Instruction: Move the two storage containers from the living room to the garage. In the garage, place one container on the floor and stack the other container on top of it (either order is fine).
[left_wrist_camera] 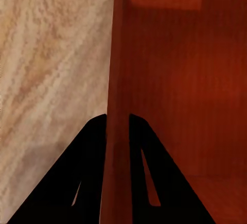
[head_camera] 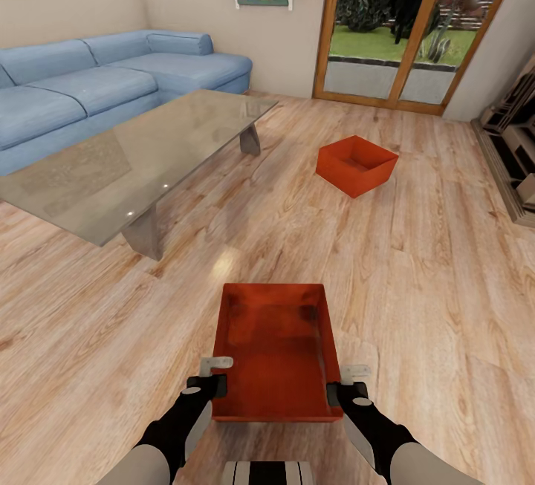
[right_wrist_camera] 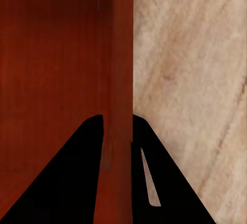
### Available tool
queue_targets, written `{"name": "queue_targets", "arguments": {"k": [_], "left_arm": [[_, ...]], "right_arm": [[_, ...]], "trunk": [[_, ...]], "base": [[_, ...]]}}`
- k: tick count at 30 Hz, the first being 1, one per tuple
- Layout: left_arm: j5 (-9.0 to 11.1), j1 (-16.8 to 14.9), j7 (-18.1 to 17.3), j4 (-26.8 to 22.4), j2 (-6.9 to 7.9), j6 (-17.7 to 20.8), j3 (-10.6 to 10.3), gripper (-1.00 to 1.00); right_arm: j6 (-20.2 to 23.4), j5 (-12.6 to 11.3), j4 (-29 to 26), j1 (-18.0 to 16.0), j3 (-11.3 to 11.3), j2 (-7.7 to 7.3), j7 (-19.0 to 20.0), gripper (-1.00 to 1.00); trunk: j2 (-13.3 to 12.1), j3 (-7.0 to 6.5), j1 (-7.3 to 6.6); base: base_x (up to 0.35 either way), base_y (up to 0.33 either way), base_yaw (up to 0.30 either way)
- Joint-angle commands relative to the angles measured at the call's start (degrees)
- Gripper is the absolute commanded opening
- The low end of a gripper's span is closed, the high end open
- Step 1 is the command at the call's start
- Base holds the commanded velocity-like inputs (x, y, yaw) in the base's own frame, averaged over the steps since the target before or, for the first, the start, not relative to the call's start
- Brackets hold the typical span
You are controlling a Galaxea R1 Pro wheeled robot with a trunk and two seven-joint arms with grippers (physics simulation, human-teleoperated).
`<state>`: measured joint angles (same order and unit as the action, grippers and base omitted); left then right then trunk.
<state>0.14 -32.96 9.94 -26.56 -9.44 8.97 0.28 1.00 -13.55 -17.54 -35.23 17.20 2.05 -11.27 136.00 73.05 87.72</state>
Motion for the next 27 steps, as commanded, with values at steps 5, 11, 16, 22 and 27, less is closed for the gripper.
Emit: {"name": "queue_targets", "arguments": {"k": [5, 11, 16, 22, 27], "left_arm": [[0.03, 0.0, 0.08, -0.15, 0.02, 0.33, -0.01, -1.0], [0.05, 0.0, 0.08, -0.15, 0.07, 0.35, 0.06, -1.0], [0.04, 0.0, 0.08, -0.15, 0.06, 0.38, 0.07, -1.0], [0.05, 0.0, 0.12, -0.15, 0.11, 0.41, 0.08, -1.0], [0.11, 0.0, 0.15, -0.21, 0.12, 0.43, 0.08, -1.0]], "right_arm": [[0.06, -0.87, -0.04, -0.01, 0.55, -0.02, -0.24, -1.0], [0.06, -0.87, -0.04, -0.01, 0.55, -0.02, -0.33, -1.0], [0.03, -0.87, -0.04, -0.01, 0.55, -0.02, -0.35, -1.0], [-0.31, -0.87, -0.04, -0.01, 0.55, -0.02, -0.33, -1.0], [-0.32, -0.87, -0.04, -0.01, 0.55, -0.02, -0.33, -1.0]], "trunk": [[0.01, 0.04, -0.01], [-1.99, -0.86, -1.1], [-4.0, -1.76, -2.2], [-6.4, -2.83, -3.52], [-8.41, -3.73, -4.62]], "base": [[0.0, 0.0, 0.0], [0.0, 0.0, 0.0], [0.0, 0.0, 0.0], [0.0, 0.0, 0.0], [0.0, 0.0, 0.0]]}}
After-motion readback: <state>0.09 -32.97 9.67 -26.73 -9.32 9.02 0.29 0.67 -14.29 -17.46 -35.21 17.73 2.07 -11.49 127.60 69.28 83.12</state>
